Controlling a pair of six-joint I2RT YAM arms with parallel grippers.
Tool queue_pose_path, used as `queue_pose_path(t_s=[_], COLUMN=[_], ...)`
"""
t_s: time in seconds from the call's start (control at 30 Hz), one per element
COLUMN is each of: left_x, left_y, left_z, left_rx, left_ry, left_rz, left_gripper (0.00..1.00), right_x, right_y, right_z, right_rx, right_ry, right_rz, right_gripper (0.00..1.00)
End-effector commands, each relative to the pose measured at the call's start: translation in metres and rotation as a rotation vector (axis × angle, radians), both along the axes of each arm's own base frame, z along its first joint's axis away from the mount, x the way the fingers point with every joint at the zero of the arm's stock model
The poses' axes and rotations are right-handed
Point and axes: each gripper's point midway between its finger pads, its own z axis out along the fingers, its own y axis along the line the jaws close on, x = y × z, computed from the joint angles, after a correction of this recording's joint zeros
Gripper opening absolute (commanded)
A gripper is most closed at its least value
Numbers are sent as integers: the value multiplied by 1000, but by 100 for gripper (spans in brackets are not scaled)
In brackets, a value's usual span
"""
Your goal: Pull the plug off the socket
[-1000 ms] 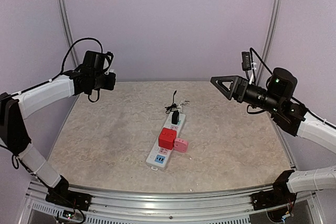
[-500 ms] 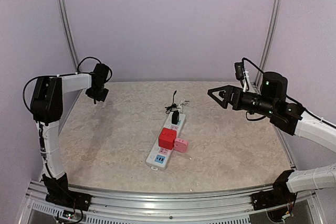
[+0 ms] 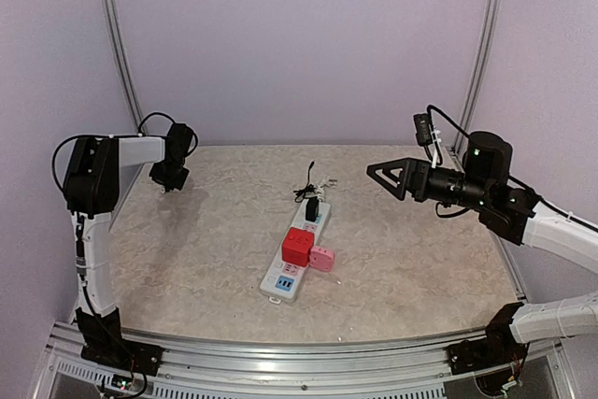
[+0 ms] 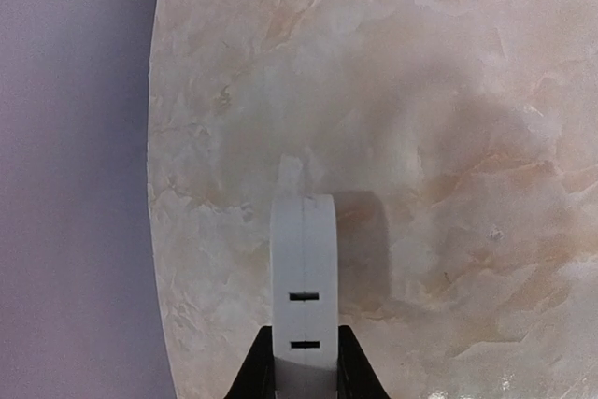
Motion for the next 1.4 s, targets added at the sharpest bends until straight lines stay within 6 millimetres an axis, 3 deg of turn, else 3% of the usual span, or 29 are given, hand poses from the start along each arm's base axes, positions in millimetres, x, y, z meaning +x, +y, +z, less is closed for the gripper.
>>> queue_pose_path(t_s=[0.0, 0.1, 0.27, 0.43, 0.6, 0.77, 0.93, 1.1, 1.37], left_x=[-21, -33, -33, -26, -22, -29, -59, -104, -176], left_y=[-13, -30, -53, -71, -101, -153, -210, -263, -315], left_z=[-27, -30, -28, -17, 16, 60, 83, 101, 120], left_rx=[-44, -80, -119, -164, -253, -408, -573, -787, -1064], left_ry=[100, 112, 105, 79, 18, -58, -56, -39, 9], left_rz=[16, 1, -36, -67, -131, -236, -361, -509, -613], left_gripper=[13, 21, 53, 63, 70, 76, 84, 98, 99], right_x=[0, -1, -3, -3, -2, 1, 0, -4, -5], right_y=[5, 7, 14, 14, 13, 11, 12, 11, 24], right_z=[5, 6, 5, 3, -4, -20, -42, -67, -113], right_rx=[9, 19, 28, 20, -8, -75, -142, -218, -383], right_ry=[-26, -30, -15, -6, 7, 22, 17, -40, -119], right_rz=[37, 52, 98, 98, 88, 78, 96, 120, 172], right_gripper=[100, 100, 100, 100, 100, 100, 100, 100, 97])
